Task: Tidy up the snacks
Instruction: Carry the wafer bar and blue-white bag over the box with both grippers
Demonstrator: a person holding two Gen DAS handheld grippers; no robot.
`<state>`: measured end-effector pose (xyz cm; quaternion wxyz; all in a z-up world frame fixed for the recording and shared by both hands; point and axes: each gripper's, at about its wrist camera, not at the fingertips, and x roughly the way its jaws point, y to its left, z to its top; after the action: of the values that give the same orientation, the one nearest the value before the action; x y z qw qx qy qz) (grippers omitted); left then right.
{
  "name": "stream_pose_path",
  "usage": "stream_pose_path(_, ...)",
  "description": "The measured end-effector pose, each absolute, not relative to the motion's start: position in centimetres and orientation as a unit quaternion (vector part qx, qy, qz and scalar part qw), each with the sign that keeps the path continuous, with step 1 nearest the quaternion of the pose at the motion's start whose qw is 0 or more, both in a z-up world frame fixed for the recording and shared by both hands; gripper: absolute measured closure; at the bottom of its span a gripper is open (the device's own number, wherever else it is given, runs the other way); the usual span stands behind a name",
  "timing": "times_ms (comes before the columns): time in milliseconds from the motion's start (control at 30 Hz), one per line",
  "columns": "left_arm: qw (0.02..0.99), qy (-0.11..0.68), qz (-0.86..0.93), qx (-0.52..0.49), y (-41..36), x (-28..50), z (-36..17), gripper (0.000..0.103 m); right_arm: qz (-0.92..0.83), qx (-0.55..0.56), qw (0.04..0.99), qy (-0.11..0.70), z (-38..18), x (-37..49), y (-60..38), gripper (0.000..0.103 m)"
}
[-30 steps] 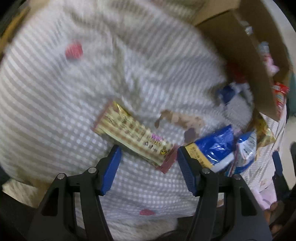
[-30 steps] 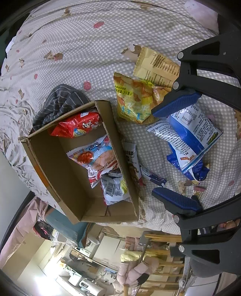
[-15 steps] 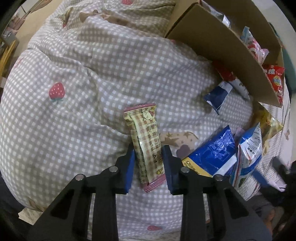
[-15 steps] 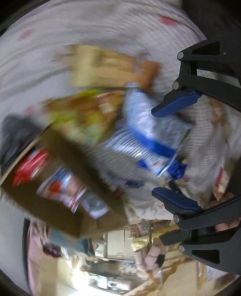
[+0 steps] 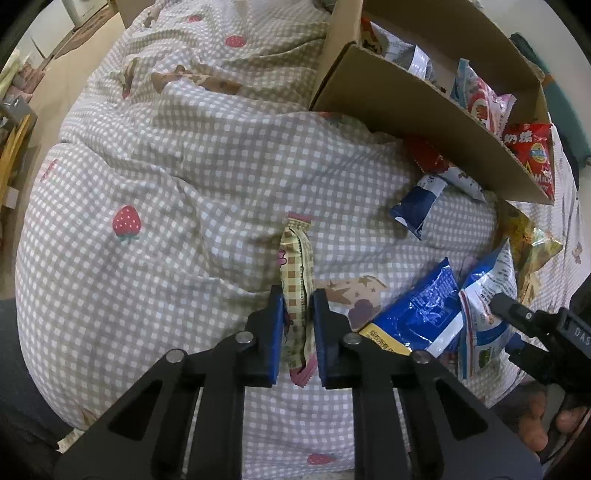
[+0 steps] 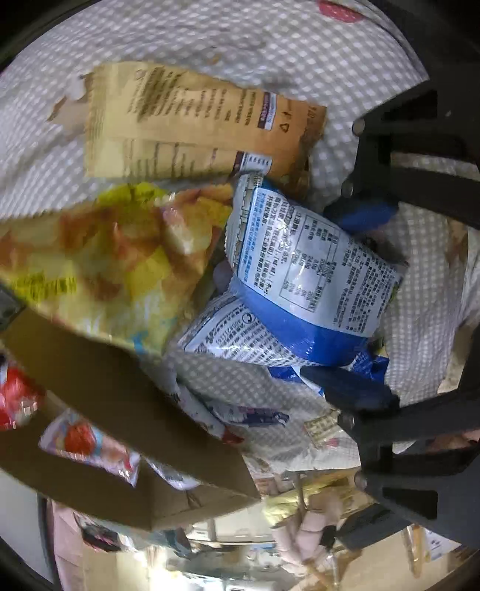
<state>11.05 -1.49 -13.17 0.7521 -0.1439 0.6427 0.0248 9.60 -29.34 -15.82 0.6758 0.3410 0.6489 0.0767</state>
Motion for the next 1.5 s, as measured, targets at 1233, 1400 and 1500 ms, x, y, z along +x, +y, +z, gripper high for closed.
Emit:
stream_pose_path(1233, 0.876, 0.456, -0.084, -0.132, 0.9, 12.0, 2.9, 0.093, 0.174, 0.277, 0.85, 0.413, 0.5, 8.2, -31.2, 0.06)
stream_pose_path(1400, 0.884, 0.441, -0.102, -0.118, 0.1, 14.7, 4.2, 0.093, 0.169, 0.268, 0.86, 0.4, 2.3, 10.3, -31.9, 0.06)
stream_pose_path(1500, 0.887, 0.436, -0.105, -0.11, -0.4, 16.3, 4.7, 0.093, 0.166, 0.263, 0.864, 0.396, 3.0, 12.2, -32.1, 0.06)
